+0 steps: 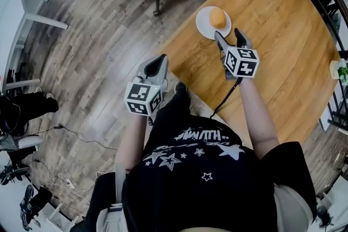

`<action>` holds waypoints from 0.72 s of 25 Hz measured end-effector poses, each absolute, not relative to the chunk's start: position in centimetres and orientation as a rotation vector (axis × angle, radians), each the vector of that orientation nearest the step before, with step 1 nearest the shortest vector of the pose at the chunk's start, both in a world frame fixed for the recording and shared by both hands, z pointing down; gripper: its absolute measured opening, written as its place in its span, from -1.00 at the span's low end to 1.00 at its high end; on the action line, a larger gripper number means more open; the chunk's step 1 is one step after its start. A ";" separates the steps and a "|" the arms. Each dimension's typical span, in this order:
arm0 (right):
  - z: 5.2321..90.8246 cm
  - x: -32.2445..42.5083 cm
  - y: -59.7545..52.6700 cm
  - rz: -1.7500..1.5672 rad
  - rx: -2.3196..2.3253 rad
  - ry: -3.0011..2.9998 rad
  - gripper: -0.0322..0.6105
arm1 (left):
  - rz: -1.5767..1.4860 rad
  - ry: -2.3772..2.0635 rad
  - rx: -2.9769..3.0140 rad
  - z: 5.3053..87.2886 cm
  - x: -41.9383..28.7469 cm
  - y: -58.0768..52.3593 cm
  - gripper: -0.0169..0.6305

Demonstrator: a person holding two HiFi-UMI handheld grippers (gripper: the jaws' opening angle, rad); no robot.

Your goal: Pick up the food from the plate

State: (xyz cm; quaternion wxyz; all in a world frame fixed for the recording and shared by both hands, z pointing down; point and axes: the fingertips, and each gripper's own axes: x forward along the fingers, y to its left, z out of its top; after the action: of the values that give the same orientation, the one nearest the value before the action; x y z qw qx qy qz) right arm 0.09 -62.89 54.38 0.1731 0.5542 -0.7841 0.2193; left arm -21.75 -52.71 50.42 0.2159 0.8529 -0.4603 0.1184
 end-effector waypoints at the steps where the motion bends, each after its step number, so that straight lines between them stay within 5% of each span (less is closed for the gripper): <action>1: 54.9 0.0 -63.3 0.619 1.572 -2.209 0.16 | 0.328 -1.272 2.361 50.7 -21.9 -53.2 -0.94; 18: 59.3 -1.0 -68.9 0.530 1.558 -2.013 0.36 | 0.344 -1.248 2.310 53.0 -23.8 -55.3 -0.94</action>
State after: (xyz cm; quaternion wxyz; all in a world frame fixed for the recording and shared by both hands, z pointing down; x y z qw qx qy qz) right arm -1.03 -68.86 59.32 0.2675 0.5774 -0.7460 0.1965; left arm -23.85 -55.27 53.01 0.2443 0.8460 -0.4569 0.1259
